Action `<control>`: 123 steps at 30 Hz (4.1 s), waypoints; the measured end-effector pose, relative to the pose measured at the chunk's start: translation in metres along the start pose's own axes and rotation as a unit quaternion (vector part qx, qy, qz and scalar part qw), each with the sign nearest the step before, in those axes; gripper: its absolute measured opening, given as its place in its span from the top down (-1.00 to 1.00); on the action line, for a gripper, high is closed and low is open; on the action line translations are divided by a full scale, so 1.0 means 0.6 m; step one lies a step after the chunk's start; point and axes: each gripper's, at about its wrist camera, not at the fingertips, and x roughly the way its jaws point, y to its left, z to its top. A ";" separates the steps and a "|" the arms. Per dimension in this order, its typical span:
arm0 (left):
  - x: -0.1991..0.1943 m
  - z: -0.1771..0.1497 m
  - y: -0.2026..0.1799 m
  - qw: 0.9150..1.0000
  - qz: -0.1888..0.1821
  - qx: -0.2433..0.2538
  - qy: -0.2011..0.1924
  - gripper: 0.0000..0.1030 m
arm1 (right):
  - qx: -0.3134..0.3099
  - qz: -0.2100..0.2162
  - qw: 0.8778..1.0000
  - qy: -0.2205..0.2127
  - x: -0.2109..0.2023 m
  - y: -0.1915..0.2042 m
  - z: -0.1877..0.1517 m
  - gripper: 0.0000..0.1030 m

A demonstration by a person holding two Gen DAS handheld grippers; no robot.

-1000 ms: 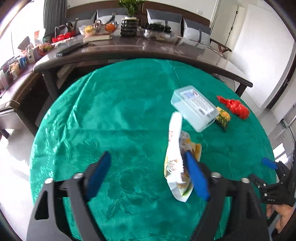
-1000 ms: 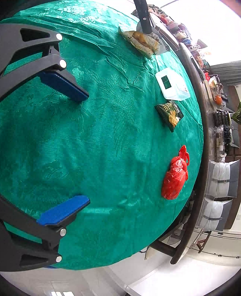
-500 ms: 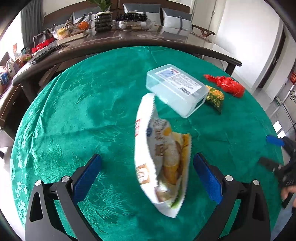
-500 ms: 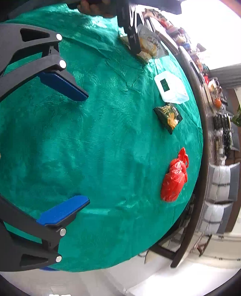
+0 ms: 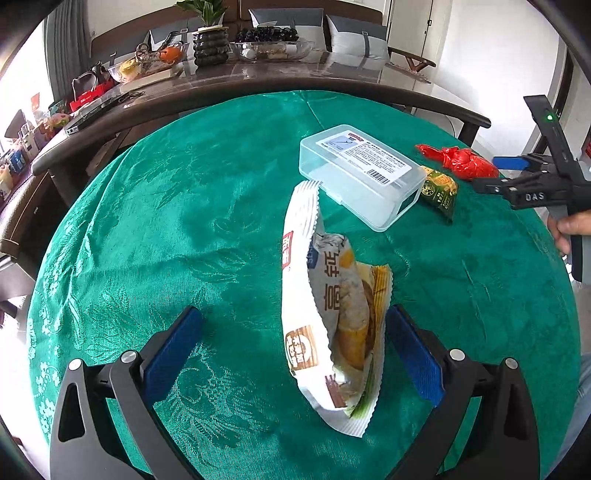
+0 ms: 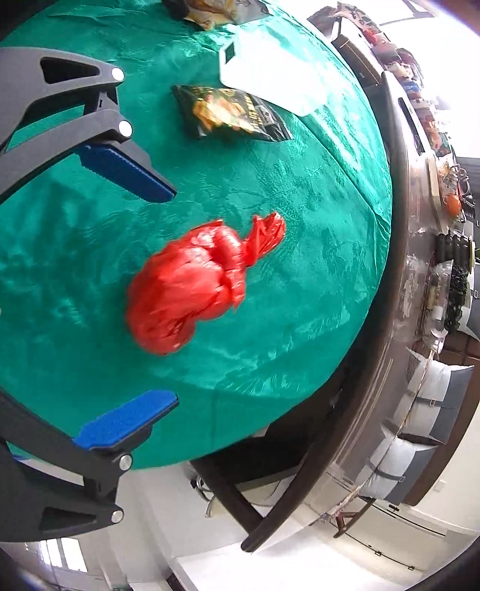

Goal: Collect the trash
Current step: 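Grasp the white printed snack wrapper with the left tool and lift it, then grasp the red plastic bag with the right tool while left tool holds the wrapper, then carry wrapper and red bag to the blue basket and release both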

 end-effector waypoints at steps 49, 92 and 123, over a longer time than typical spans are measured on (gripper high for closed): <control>-0.040 0.003 0.010 0.996 -0.076 -0.043 -0.023 0.57 | 0.008 0.131 0.991 0.009 -0.164 0.116 -0.182 0.13; -0.046 0.049 -0.687 0.952 -0.269 0.148 0.018 0.61 | 0.318 -0.008 0.947 -0.031 -0.243 -0.366 -0.442 0.13; 0.237 0.006 -0.969 0.941 -0.254 0.196 0.105 -0.23 | 0.463 -0.004 0.886 0.002 -0.176 -0.522 -0.614 -0.43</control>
